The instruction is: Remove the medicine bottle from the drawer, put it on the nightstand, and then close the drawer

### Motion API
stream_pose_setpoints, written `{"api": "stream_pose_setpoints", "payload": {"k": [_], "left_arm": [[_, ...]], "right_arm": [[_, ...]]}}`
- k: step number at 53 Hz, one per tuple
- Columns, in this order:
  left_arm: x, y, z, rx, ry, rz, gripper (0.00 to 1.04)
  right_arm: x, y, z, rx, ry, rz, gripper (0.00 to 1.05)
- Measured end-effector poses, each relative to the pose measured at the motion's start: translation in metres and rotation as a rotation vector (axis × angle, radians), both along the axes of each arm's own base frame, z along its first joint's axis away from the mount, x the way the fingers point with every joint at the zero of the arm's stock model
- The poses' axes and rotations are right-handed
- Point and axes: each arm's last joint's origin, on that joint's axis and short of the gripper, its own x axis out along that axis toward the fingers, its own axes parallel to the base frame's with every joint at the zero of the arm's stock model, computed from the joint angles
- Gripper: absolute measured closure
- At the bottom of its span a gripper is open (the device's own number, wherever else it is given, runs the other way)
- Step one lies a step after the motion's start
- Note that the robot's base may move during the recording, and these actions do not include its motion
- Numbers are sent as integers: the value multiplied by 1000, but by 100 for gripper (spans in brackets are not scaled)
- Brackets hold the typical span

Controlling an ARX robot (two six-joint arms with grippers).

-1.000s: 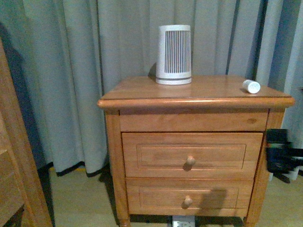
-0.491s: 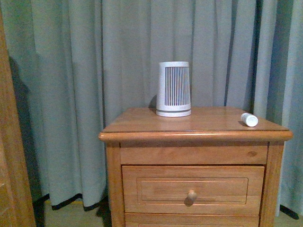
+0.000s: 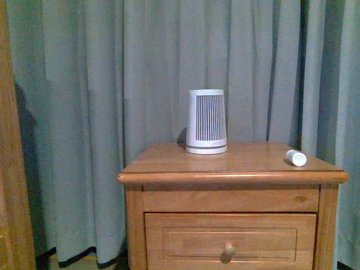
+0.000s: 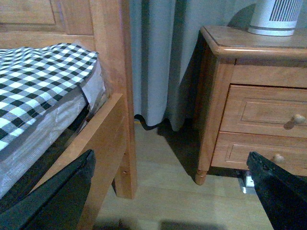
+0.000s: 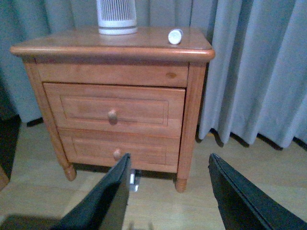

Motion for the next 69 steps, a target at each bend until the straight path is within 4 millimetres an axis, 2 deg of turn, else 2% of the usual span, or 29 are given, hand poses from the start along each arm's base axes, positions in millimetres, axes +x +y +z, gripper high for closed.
{"api": "stream_pose_setpoints", "payload": {"k": [12, 25, 26, 55, 69], "left_arm": [[0, 0, 0, 0, 0, 0, 7], [0, 0, 0, 0, 0, 0, 7], [0, 0, 0, 0, 0, 0, 7], [0, 0, 0, 0, 0, 0, 7], [0, 0, 0, 0, 0, 0, 7]], "right_arm": [[0, 0, 0, -1, -5, 0, 101], [0, 0, 0, -3, -5, -1, 102], [0, 0, 0, -5, -5, -1, 101], [0, 0, 0, -4, -5, -1, 8], [0, 0, 0, -4, -5, -1, 7]]}}
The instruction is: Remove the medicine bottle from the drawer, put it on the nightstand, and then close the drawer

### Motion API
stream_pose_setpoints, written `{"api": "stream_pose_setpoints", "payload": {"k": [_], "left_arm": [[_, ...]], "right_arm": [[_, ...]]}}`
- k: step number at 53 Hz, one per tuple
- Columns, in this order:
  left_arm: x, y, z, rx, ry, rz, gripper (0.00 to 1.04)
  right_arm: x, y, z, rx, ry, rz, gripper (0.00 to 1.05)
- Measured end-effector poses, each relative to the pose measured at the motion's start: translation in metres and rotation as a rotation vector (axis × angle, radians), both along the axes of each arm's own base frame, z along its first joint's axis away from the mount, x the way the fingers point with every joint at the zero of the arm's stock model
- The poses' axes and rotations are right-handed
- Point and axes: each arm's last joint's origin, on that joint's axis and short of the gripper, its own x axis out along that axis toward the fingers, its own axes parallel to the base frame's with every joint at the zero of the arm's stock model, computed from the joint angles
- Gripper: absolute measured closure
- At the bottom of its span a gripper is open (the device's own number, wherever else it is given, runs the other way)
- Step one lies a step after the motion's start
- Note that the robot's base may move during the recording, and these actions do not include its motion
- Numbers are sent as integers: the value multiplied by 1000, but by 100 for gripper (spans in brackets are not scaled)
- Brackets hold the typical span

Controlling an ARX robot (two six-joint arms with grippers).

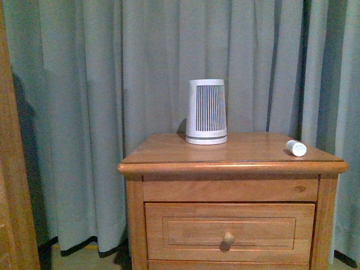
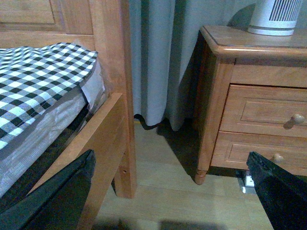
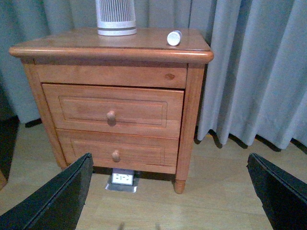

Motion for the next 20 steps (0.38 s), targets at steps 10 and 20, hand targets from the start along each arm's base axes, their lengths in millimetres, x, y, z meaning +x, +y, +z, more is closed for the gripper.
{"api": "stream_pose_setpoints", "payload": {"k": [10, 20], "left_arm": [[0, 0, 0, 0, 0, 0, 7], [0, 0, 0, 0, 0, 0, 7]], "right_arm": [[0, 0, 0, 0, 0, 0, 7], [0, 0, 0, 0, 0, 0, 7]]}}
